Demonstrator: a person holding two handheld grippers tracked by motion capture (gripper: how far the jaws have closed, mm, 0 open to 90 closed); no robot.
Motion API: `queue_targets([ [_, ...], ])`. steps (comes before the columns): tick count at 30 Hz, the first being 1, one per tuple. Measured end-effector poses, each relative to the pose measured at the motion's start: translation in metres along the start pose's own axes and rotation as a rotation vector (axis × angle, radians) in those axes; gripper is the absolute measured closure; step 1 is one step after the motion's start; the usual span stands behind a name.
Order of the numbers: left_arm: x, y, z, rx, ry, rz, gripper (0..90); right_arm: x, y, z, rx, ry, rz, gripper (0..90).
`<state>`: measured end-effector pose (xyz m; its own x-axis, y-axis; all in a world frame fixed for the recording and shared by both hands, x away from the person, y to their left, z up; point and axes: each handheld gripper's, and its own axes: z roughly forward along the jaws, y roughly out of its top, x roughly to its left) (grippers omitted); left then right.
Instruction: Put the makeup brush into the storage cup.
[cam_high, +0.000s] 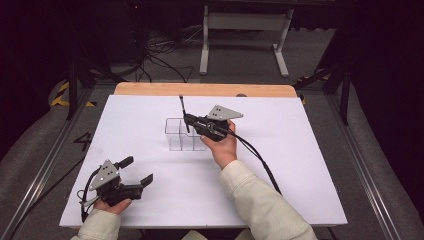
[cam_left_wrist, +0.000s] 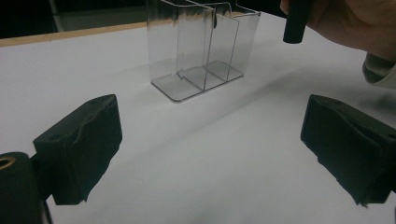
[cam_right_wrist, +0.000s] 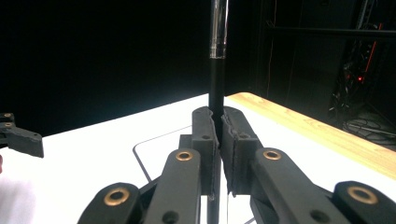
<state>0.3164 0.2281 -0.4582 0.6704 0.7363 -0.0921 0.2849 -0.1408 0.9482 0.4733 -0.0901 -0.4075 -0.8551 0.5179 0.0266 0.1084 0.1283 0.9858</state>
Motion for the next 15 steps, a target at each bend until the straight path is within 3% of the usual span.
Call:
queue_targets([
  [15, -0.0001, 0.0000, 0.0000, -0.001, 0.002, 0.000, 6.0, -0.0013, -0.0068, 0.0029, 0.034, 0.007, 0.025, 84.2],
])
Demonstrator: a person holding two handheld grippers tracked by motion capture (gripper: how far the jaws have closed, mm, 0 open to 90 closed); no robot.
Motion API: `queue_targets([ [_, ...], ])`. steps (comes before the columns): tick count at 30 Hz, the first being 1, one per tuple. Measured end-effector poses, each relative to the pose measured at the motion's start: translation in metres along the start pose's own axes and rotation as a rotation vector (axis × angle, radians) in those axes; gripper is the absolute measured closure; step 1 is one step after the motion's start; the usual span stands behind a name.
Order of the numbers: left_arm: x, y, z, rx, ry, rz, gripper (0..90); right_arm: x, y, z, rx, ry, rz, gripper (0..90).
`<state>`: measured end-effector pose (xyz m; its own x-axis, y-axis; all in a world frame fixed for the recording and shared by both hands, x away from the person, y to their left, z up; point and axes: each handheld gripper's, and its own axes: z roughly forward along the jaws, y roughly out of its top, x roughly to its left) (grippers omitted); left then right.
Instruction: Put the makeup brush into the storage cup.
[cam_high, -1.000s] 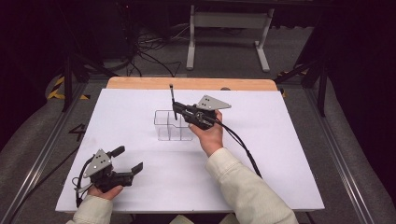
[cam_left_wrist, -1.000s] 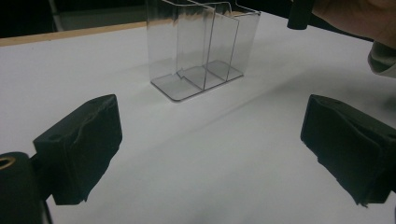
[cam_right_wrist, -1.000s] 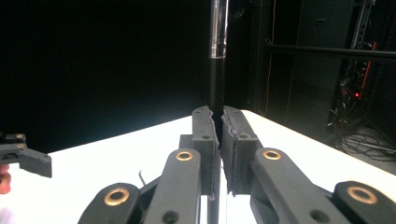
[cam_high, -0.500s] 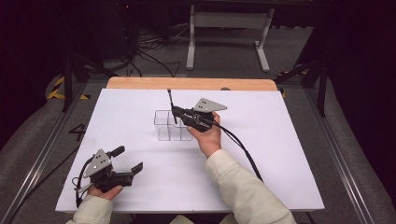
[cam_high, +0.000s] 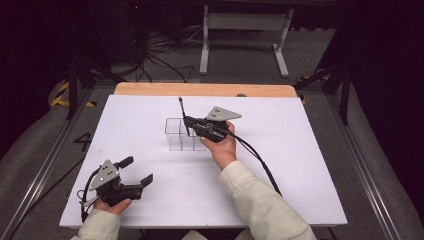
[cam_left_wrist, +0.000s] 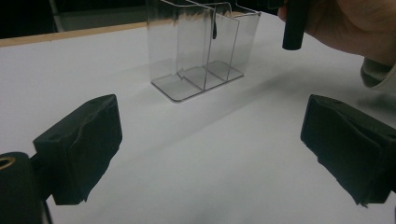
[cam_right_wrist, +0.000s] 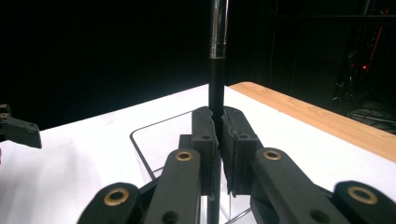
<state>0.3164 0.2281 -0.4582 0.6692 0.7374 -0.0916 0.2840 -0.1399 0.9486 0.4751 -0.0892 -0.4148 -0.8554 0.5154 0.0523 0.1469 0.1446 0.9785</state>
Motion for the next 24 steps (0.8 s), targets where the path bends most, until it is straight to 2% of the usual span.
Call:
queue_targets([
  [11, 0.000, 0.000, 0.000, -0.001, -0.002, -0.004, 6.0, -0.001, -0.001, 0.001, 0.011, 0.011, 0.024, 83.6],
  [12, 0.000, 0.000, 0.000, 0.001, -0.004, -0.004, 6.0, -0.002, -0.001, 0.000, 0.013, 0.010, 0.032, 81.1],
  [13, 0.000, 0.000, 0.000, 0.001, -0.004, -0.004, 6.0, -0.002, -0.001, 0.000, 0.016, -0.003, 0.035, 71.7],
  [14, 0.000, 0.000, 0.000, -0.003, -0.002, -0.005, 6.0, -0.002, -0.001, 0.000, 0.016, -0.003, 0.035, 71.7],
  [16, 0.000, 0.000, 0.000, -0.003, -0.003, -0.004, 6.0, -0.003, 0.001, -0.002, 0.013, -0.033, 0.057, 53.4],
  [17, 0.000, 0.000, 0.000, -0.001, -0.004, -0.005, 6.0, -0.003, 0.002, -0.003, 0.013, -0.042, 0.067, 48.5],
  [21, 0.001, 0.000, 0.000, -0.002, -0.002, -0.003, 6.0, -0.003, 0.009, -0.012, 0.016, -0.057, 0.057, 38.3],
  [24, 0.001, 0.001, 0.000, -0.001, -0.002, -0.003, 6.0, -0.001, 0.015, -0.019, 0.014, -0.053, 0.037, 35.5],
])
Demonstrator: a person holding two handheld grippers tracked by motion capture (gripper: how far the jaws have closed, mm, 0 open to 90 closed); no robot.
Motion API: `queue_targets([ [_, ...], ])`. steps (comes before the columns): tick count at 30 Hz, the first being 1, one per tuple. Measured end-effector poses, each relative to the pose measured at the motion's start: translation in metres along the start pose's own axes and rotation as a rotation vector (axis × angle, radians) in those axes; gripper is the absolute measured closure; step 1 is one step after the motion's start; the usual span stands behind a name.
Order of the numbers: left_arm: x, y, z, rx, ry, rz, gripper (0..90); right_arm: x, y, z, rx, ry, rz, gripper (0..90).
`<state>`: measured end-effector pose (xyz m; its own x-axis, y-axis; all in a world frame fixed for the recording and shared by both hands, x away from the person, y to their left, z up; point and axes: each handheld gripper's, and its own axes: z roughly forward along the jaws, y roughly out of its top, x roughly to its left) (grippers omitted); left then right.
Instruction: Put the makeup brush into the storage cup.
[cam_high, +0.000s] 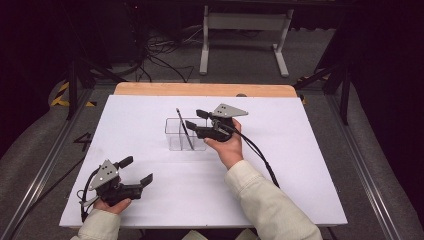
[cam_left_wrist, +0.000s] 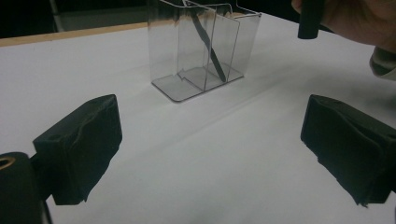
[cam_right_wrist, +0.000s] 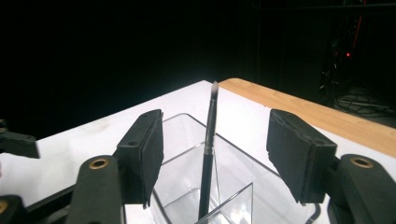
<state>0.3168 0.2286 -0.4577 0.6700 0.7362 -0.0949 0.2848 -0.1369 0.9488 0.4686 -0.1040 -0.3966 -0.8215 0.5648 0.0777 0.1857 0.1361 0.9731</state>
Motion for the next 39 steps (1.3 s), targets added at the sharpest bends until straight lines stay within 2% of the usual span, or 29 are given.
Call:
queue_targets([
  [2, 0.000, 0.000, 0.000, 0.001, 0.000, 0.001, 6.0, 0.003, 0.005, -0.007, 0.002, 0.006, -0.025, 33.6],
  [8, 0.000, 0.000, 0.001, -0.003, 0.002, -0.004, 6.0, 0.008, 0.018, -0.029, -0.001, 0.016, -0.063, 29.2],
  [9, 0.000, 0.000, 0.001, -0.003, 0.002, -0.004, 6.0, 0.008, 0.018, -0.029, -0.001, 0.016, -0.063, 29.2],
  [11, 0.000, 0.000, 0.001, -0.004, 0.002, -0.004, 6.0, 0.009, 0.022, -0.041, -0.003, 0.009, -0.075, 28.6],
  [12, 0.000, 0.000, 0.001, -0.004, 0.002, -0.004, 6.0, 0.009, 0.022, -0.041, -0.003, 0.009, -0.075, 28.6],
  [20, 0.000, 0.001, 0.000, -0.005, 0.001, -0.004, 6.0, 0.011, 0.029, -0.076, -0.024, -0.015, -0.098, 25.9],
  [25, 0.000, 0.001, 0.001, -0.010, 0.001, -0.007, 6.0, 0.009, 0.032, -0.095, -0.024, -0.035, -0.097, 23.8],
  [30, 0.000, 0.001, 0.002, -0.014, 0.003, -0.009, 6.0, 0.005, 0.030, -0.114, -0.054, -0.055, -0.100, 23.4],
  [32, 0.000, 0.002, 0.002, -0.014, 0.002, -0.009, 6.0, 0.004, 0.029, -0.119, -0.043, -0.061, -0.102, 22.1],
  [35, 0.001, 0.002, 0.002, -0.013, -0.001, -0.008, 6.0, 0.004, 0.026, -0.130, -0.009, -0.096, -0.126, 20.8],
  [39, 0.000, 0.002, 0.002, -0.014, 0.000, -0.008, 6.0, 0.001, 0.024, -0.140, -0.020, -0.111, -0.115, 19.8],
])
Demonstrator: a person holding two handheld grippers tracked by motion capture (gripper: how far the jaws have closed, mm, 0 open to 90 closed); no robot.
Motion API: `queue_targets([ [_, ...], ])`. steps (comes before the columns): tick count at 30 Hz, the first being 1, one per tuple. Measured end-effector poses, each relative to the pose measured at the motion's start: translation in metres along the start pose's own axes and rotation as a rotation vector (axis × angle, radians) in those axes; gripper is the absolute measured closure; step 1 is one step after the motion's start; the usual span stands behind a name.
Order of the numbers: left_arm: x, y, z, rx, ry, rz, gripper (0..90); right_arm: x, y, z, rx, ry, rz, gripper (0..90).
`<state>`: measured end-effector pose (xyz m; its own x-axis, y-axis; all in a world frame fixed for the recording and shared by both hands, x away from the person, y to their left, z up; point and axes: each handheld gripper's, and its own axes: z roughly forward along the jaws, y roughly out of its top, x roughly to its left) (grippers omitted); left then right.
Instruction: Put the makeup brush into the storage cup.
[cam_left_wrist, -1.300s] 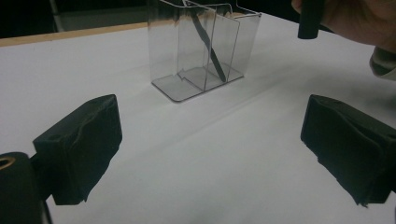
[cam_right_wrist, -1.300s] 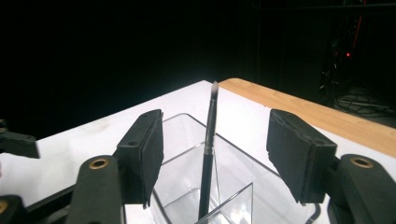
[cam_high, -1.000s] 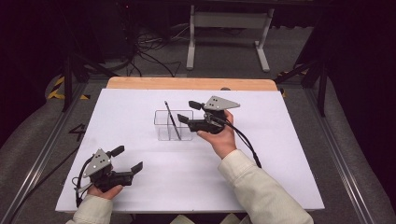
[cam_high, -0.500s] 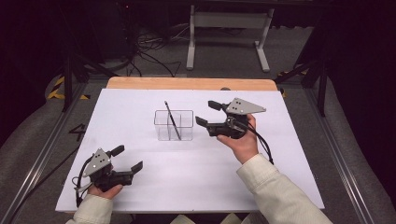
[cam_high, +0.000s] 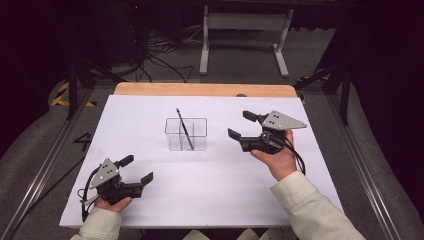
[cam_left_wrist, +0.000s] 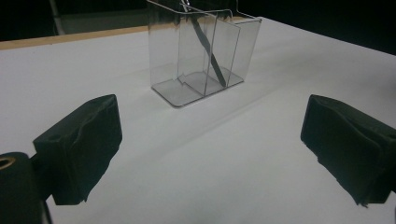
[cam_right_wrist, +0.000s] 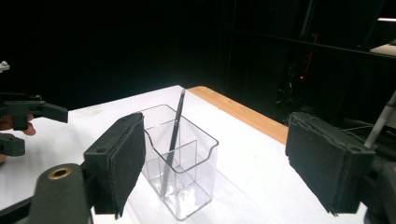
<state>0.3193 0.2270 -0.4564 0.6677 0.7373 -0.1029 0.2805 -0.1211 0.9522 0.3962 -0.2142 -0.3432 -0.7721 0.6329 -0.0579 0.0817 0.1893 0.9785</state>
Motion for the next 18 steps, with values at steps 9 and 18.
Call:
queue_targets([
  [9, 0.000, 0.000, 0.001, 0.003, 0.002, 0.003, 6.0, -0.010, -0.008, -0.024, -0.018, -0.018, 0.031, 16.9],
  [18, 0.000, 0.000, 0.000, 0.002, 0.004, 0.006, 6.0, -0.015, -0.019, -0.043, -0.041, -0.057, 0.057, 13.0],
])
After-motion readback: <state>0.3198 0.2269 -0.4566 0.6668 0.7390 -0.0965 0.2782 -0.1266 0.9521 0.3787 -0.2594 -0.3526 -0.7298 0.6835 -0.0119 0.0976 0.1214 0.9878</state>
